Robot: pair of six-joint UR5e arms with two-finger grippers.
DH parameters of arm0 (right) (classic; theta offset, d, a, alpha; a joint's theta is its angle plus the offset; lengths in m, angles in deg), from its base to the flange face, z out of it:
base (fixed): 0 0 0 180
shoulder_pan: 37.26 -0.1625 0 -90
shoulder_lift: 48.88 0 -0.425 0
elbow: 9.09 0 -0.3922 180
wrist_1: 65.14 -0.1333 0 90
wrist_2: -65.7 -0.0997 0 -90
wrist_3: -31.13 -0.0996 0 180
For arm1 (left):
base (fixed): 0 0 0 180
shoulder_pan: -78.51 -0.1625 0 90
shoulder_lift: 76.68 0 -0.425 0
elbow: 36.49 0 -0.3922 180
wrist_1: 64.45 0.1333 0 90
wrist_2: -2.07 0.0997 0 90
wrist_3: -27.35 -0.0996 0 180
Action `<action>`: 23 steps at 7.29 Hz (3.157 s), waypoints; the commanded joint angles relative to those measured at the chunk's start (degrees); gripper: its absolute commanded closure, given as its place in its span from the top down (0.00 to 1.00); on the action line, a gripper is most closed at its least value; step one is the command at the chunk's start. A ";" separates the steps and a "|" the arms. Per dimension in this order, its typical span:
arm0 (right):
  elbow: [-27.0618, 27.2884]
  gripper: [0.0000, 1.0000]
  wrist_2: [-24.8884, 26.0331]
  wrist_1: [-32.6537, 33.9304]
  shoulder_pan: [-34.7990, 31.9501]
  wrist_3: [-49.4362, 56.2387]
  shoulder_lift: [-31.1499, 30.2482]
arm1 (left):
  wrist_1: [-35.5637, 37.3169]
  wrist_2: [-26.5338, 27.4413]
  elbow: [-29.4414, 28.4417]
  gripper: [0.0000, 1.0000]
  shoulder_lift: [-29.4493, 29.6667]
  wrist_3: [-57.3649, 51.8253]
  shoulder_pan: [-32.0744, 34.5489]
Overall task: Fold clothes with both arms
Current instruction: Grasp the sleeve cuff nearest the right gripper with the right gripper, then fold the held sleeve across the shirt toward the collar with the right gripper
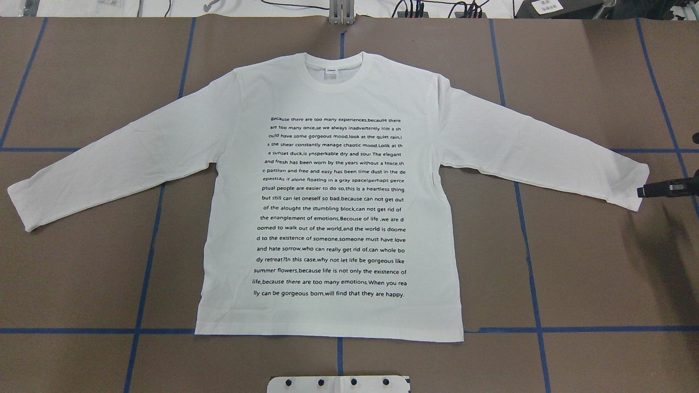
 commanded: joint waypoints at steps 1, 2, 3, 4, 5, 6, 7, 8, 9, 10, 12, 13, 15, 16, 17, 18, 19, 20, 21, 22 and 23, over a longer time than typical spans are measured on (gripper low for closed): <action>-0.47 0.84 1.26 -0.07 1.85 -0.18 1.03 | 0.00 0.05 0.02 1.00 0.00 -0.07 0.12; -0.39 0.82 1.26 -0.16 2.03 -0.26 1.04 | 0.00 0.05 0.02 1.00 0.00 -0.07 0.12; -0.82 0.80 1.26 -0.16 2.29 -0.27 1.04 | 0.00 0.05 0.02 1.00 0.00 -0.07 0.12; -0.83 0.72 1.26 -0.07 2.73 -0.27 1.13 | 0.00 0.05 0.02 1.00 0.00 -0.07 0.12; -1.09 0.65 1.26 -0.16 2.99 -0.27 1.47 | 0.00 0.05 0.02 1.00 0.00 -0.16 0.12; -1.70 0.55 1.26 -0.16 3.34 -0.27 2.00 | 0.00 0.14 0.02 1.00 0.00 -0.16 0.12; -2.32 0.43 1.26 -0.16 3.52 -0.27 2.53 | 0.00 0.05 0.02 1.00 0.00 -0.16 0.21; -1.97 0.14 1.17 -0.24 3.52 -0.09 2.79 | 0.00 0.14 0.02 1.00 0.00 -0.16 0.38; -1.01 0.00 0.91 -0.07 3.44 -0.09 3.06 | 0.00 0.14 0.02 1.00 0.00 -0.16 0.47; 0.04 0.00 0.65 0.02 3.26 0.43 3.06 | 0.00 0.23 0.02 1.00 0.00 -0.16 0.47; 3.29 0.00 0.30 0.63 0.82 0.53 2.88 | 0.00 0.31 -0.06 1.00 -0.09 -0.16 0.47; 5.22 0.00 0.29 0.89 -1.46 0.53 2.88 | 0.00 0.31 -0.06 1.00 -0.09 -0.07 0.47; 14.32 0.00 0.56 13.81 -3.50 0.61 6.98 | 0.00 0.40 -0.15 1.00 0.00 0.19 0.38; 18.12 0.00 1.51 25.56 -3.16 0.35 13.98 | 0.00 0.40 -0.15 1.00 0.00 0.36 0.47; 18.42 0.00 5.27 36.38 0.06 -0.08 23.36 | 0.00 0.49 -0.50 1.00 0.00 0.54 0.38; 17.29 0.00 13.22 47.54 6.80 -0.61 33.20 | 0.00 0.49 -0.59 1.00 0.00 0.45 0.47; 16.58 0.00 17.04 56.09 10.17 -4.18 40.78 | 0.09 0.49 -0.68 1.00 0.00 0.54 0.47; 15.10 0.00 19.34 56.96 12.73 -8.83 45.38 | 0.09 0.49 -0.85 1.00 0.00 0.54 0.47; 11.77 0.00 26.50 56.88 15.80 -10.62 51.86 | 0.09 0.49 -0.94 1.00 -0.09 0.45 0.47; 5.74 0.00 29.71 56.88 17.83 -16.29 60.02 | 0.09 0.58 -1.29 1.00 -0.09 0.37 0.47; -0.59 0.00 31.30 56.80 20.37 -19.22 66.71 | 0.17 0.58 -1.56 1.00 -0.09 0.45 0.47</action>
